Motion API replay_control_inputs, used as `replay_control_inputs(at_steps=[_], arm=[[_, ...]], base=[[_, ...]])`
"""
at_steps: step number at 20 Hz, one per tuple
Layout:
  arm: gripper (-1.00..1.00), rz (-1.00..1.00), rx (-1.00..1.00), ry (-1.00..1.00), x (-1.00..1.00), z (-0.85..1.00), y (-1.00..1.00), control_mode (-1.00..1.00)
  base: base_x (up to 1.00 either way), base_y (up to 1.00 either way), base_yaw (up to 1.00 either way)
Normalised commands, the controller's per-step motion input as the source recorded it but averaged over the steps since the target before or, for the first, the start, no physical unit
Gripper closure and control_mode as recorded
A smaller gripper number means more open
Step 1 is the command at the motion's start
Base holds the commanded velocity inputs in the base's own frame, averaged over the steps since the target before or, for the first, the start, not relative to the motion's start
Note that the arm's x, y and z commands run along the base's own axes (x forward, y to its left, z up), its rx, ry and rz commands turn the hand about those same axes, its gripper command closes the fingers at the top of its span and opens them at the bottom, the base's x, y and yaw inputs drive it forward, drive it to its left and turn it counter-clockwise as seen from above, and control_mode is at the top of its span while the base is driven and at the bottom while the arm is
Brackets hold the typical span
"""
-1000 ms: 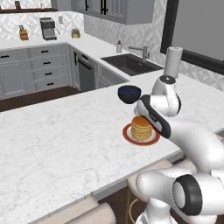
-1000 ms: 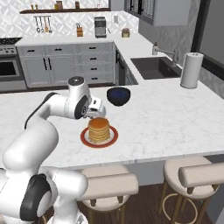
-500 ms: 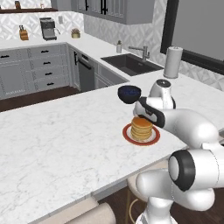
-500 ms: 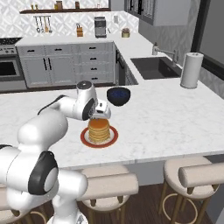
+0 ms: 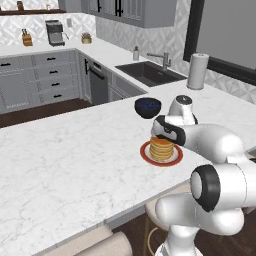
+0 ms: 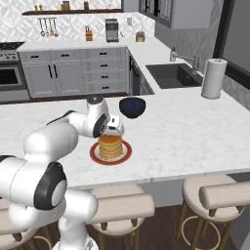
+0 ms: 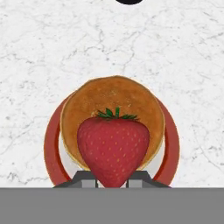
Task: Take the strawberry from the fridge and place it on top of the pancake, located on the dining counter.
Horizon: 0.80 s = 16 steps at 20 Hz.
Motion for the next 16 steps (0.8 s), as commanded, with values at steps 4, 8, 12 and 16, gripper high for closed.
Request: replay_control_inputs(at_steps=[4,8,12,16], arm=[[1.0,0.0,0.0,0.0,0.22,-0.19,0.0,-1.0],[1.0,0.0,0.0,0.0,0.19,-0.24,0.0,-1.0],[1.0,0.0,0.0,0.0,0.14,-0.23,0.0,-1.0],[1.0,0.0,0.0,0.0,0.09,-0.18,0.0,-1.0]], base=[[0.0,0.0,0.0],[0.0,0.0,0.0],[0.0,0.0,0.0],[0.0,0.0,0.0]])
